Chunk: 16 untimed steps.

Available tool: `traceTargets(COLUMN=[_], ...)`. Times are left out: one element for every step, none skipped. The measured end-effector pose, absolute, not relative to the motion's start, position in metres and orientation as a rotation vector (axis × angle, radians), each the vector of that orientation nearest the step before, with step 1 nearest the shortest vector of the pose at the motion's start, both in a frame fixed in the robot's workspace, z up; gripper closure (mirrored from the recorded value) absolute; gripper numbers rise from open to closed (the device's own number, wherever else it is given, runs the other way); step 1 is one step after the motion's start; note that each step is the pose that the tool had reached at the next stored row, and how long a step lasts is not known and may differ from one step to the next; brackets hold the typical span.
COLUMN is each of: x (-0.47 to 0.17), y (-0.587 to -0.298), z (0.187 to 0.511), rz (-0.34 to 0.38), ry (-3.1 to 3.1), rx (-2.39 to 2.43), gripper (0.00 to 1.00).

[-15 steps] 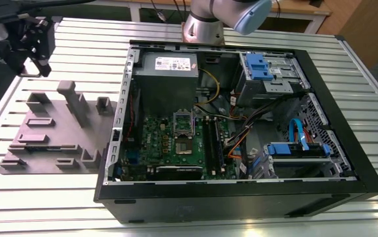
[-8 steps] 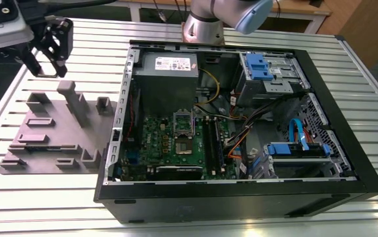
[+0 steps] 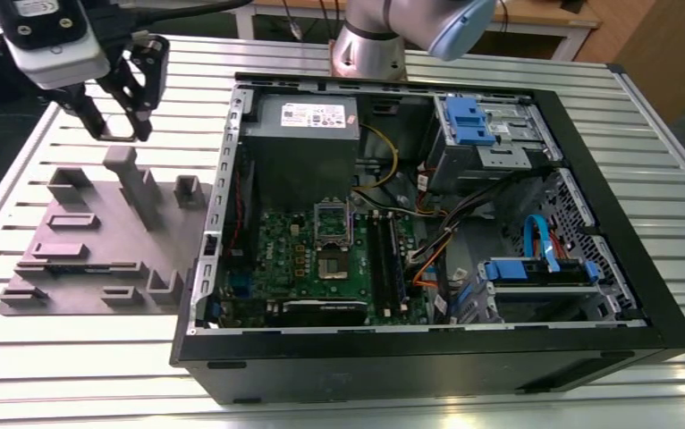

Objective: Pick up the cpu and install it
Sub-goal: 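Pick up the cpu and move it towards the insertion slot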

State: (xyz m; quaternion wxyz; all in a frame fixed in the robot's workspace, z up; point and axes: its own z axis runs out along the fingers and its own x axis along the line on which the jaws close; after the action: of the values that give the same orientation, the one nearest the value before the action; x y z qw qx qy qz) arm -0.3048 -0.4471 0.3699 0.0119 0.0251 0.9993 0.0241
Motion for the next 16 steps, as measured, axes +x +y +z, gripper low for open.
traceTargets(x=[-0.301, -0.298, -0.294, -0.291, -0.288, -0.284, -0.281, -0.278, -0.274, -0.271, -0.267, -0.264, -0.261, -0.257, -0.254, -0.25], y=[-0.447, -0.447, -0.447, -0.447, -0.447, -0.447, -0.447, -0.447, -0.447, -0.447, -0.447, -0.447, -0.447, -0.447, -0.447, -0.447], z=[0.37, 0.37, 0.37, 0.37, 0.37, 0.37, 0.37, 0.37, 0.37, 0.37, 0.37, 0.37, 0.37, 0.37, 0.37, 0.37], rz=[0.075, 0.075, 0.075, 0.075, 0.075, 0.075, 0.075, 0.075, 0.075, 0.075, 0.075, 0.075, 0.075, 0.075, 0.075, 0.075], ry=[3.116, 3.116, 3.116, 3.116, 3.116, 3.116, 3.116, 3.116, 3.116, 3.116, 3.116, 3.116, 3.116, 3.116, 3.116, 3.116], rx=[0.078, 0.078, 0.079, 0.079, 0.079, 0.079, 0.079, 0.08, 0.08, 0.08, 0.081, 0.081, 0.081, 0.081, 0.081, 0.082], gripper=[0.53, 0.53, 0.53, 0.53, 0.53, 0.53, 0.53, 0.53, 0.53, 0.53, 0.53, 0.53, 0.53, 0.53, 0.53, 0.53])
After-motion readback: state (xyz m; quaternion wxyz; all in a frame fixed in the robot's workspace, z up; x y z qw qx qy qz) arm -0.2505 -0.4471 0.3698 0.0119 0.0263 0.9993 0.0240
